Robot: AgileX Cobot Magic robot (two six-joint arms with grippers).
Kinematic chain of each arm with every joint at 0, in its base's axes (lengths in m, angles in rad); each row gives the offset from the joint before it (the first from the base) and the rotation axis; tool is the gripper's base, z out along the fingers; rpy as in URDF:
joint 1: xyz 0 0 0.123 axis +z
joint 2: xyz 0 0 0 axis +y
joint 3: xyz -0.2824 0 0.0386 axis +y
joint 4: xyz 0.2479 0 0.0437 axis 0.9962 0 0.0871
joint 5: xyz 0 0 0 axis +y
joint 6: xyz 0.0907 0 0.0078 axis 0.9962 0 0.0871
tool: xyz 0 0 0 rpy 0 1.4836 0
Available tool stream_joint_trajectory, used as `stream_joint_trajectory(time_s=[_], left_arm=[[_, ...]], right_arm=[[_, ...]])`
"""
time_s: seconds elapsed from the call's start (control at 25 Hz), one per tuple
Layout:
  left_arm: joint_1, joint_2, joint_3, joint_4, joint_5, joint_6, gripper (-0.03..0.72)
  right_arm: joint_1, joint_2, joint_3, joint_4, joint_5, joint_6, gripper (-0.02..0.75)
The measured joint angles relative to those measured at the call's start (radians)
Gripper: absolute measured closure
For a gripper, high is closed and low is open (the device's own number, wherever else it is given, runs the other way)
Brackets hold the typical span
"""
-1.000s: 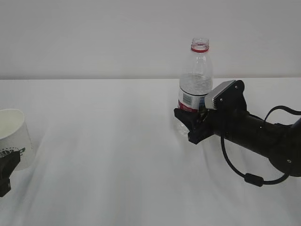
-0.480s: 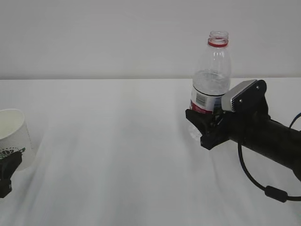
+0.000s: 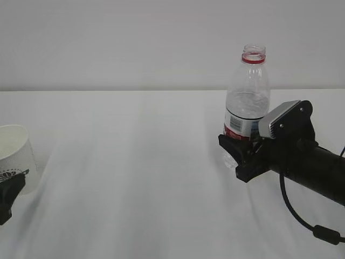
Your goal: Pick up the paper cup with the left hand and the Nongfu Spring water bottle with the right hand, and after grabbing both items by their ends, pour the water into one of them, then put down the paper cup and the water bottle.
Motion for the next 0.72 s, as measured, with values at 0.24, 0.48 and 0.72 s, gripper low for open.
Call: stream_joint_trajectory(time_s=[0.24,0.48,0.72], left_arm=[[0.000,0.000,0.000,-0.083,0.000,0.000,0.056],[0.000,0.060,0.000,-0.094,-0.001,0.000,0.054],[0.000,0.110,0.000,-0.124,-0.001,0.000,0.055]], right_arm=[[0.000,0.000,0.000,0.008,0.000,-0.002,0.287],[0.000,0.000,0.000,0.008,0.001,-0.002,0.287],[0.000,0.000,0.000,0.008,0.001,-0.004,0.287]])
